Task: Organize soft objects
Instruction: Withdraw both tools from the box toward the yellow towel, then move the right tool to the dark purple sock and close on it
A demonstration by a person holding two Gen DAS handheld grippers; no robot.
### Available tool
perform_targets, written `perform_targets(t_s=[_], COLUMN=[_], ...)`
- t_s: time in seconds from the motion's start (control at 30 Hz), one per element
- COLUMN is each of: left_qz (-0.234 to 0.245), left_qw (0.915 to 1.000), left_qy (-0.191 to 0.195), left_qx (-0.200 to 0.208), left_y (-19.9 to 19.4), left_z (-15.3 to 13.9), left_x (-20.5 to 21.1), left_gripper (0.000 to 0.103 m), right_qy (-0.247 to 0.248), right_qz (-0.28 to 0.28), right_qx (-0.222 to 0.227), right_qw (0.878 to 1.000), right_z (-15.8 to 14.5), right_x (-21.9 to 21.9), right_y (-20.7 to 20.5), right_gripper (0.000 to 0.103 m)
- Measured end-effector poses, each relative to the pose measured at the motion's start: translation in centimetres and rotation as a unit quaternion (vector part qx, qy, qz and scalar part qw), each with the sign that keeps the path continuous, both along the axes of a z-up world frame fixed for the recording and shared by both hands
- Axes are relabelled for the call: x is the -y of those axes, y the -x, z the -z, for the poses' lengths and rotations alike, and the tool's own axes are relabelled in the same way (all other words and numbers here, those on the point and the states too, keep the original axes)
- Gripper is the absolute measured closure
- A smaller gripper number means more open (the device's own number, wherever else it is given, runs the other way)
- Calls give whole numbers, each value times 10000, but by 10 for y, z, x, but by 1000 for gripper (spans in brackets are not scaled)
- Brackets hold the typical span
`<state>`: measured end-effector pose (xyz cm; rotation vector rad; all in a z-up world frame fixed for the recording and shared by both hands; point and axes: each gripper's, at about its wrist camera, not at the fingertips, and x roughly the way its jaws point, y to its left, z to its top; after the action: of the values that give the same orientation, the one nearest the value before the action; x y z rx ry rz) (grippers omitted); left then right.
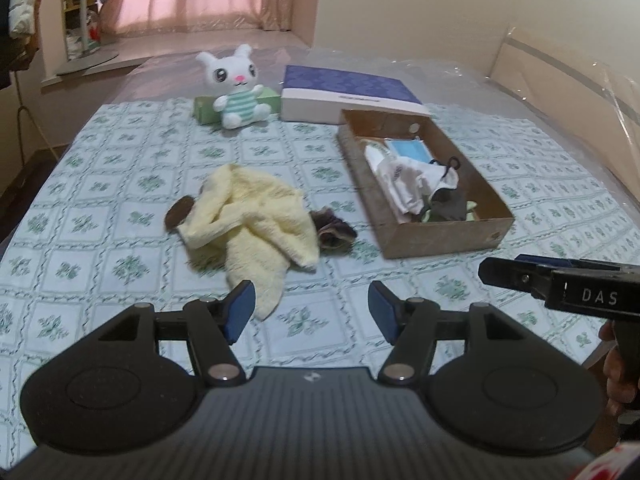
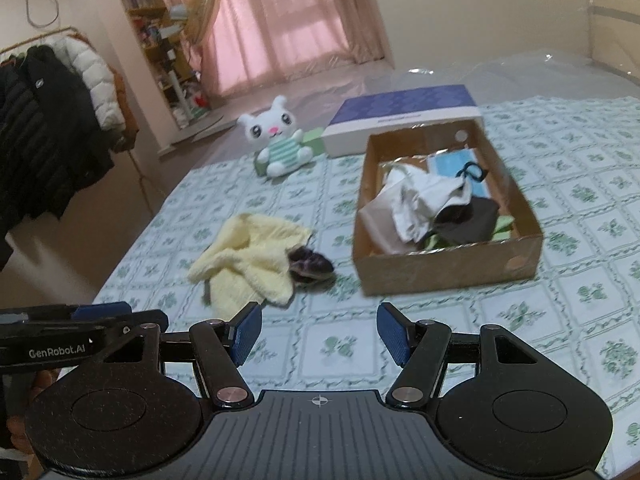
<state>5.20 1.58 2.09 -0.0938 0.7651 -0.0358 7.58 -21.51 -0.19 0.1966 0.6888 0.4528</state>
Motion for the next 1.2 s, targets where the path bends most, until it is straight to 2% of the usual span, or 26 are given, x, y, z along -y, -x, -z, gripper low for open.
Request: perform_targets(t_s=[0.23,0.7,1.2], left_qz=[-180,-296,-476], left_qw=[9998,9991,9983], left_qy=[-64,-262,-322], left_qx=[-80,-143,-68], left_y=[5,3,-8], left_z=[11,25,28], left_x=[-12,-20,-38], left_gripper=[42,42,42], right_qy=[120,342,435], right_qz=[-246,-393,-493], right_qx=[-159,-381,-290], right_qw=[9995,9979,9974], right_z=[17,42,48], right_x=[-19,-36,-54], right_y=[1,-5,-24], right_gripper=[39,39,39])
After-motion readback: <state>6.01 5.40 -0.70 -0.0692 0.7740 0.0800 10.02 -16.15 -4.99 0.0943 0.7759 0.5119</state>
